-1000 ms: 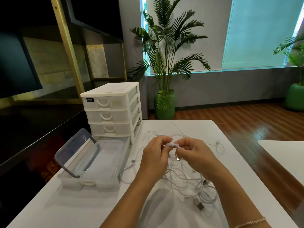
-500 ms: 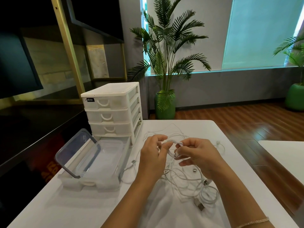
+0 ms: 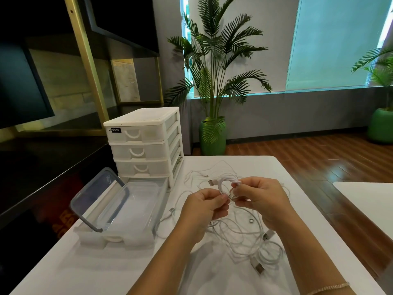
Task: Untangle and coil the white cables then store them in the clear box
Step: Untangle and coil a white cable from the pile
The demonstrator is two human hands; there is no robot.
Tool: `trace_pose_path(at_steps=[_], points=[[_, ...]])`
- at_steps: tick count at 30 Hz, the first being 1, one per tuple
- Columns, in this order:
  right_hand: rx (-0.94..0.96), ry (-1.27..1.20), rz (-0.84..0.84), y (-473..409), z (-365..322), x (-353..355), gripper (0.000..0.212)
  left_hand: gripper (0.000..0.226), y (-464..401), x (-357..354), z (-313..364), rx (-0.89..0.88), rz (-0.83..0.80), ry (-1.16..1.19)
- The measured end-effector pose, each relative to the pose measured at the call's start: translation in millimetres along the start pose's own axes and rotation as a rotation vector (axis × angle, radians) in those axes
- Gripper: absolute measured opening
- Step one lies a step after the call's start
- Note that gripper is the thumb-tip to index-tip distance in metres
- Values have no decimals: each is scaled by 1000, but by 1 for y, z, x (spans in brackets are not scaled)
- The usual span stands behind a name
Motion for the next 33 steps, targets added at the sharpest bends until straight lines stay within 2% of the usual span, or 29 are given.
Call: trace_pose_path(at_steps=[5,10,16,19,24,30,33], points=[[9,68,-84,3,1,-6,7,9,-1,4,5,-55,86,3],[-11,125,-209,10,5,-17,3,11,-1,7,7,-60,92,50],[-67,155,-277,13,9,-18,3,11,0,8,8,-40,110,77],[-69,148,-265,12,8,-18,7,12,1,8,10,-22,94,115],[-10,135,-180,8,3,-14,3,10,2,8,17,-102,79,85],[16,105,-163,8,2,-12,25,10,5,2,19,-129,18,64],[-1,35,-141,6,4,-13,19,17,6,0,18,-90,-16,66]])
Point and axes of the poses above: each hand's wrist, its own y-axis away from the middle knuckle, its own x-axis out of the back of the hand, z = x × y, the point moved 8 cm from there along -y, towards the middle knuckle, and after that the axes turned 11 degrees about z, right-handed, at the moved point
